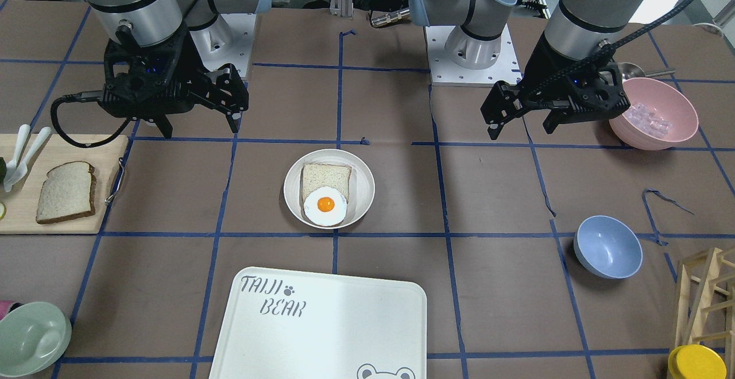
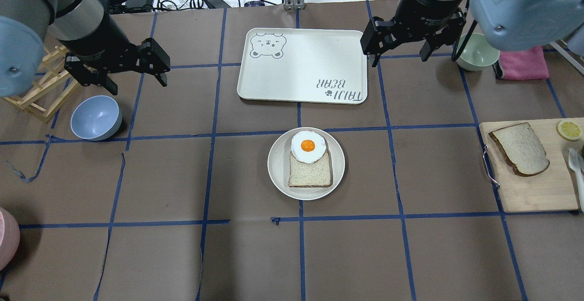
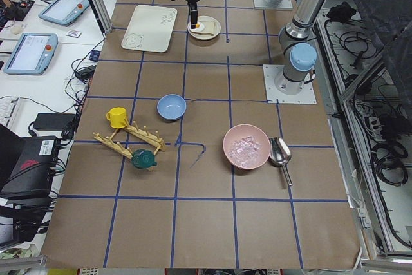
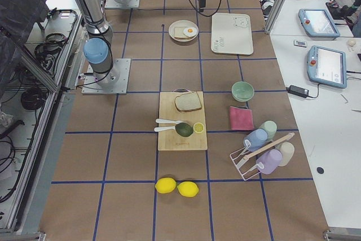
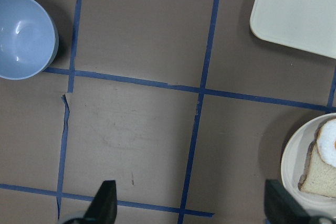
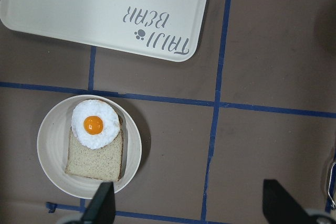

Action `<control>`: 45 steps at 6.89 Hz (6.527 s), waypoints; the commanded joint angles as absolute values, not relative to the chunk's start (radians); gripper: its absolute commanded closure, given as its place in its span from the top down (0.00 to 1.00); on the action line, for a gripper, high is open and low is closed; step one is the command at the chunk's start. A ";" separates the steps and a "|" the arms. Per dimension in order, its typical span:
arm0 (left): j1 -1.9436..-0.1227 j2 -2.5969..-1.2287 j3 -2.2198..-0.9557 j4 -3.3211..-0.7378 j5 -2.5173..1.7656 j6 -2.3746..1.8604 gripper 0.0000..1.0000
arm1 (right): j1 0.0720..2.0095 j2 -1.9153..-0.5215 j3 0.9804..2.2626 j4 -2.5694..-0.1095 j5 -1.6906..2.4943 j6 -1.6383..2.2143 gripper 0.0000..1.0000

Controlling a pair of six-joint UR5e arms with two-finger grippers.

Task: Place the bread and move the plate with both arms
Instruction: 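Move the right gripper toward the wooden cutting board with bread, then lower the right gripper onto the bread slice on the board and grasp it, then lift the bread slice and carry it over the egg on the plate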

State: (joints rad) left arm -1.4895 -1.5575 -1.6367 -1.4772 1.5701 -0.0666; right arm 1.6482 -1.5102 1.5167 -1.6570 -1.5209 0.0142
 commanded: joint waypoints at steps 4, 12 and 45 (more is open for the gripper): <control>-1.489 -1.555 -1.638 -1.477 1.569 -0.067 1.00 | 1.646 -1.519 1.520 -1.657 -1.598 0.055 1.00; -1.489 -1.557 -1.640 -1.480 1.571 -0.067 1.00 | 1.634 -1.525 1.528 -1.606 -1.601 0.032 1.00; -1.489 -1.554 -1.654 -1.483 1.585 -0.066 1.00 | 1.085 -1.377 2.211 -2.499 -1.868 -0.901 0.00</control>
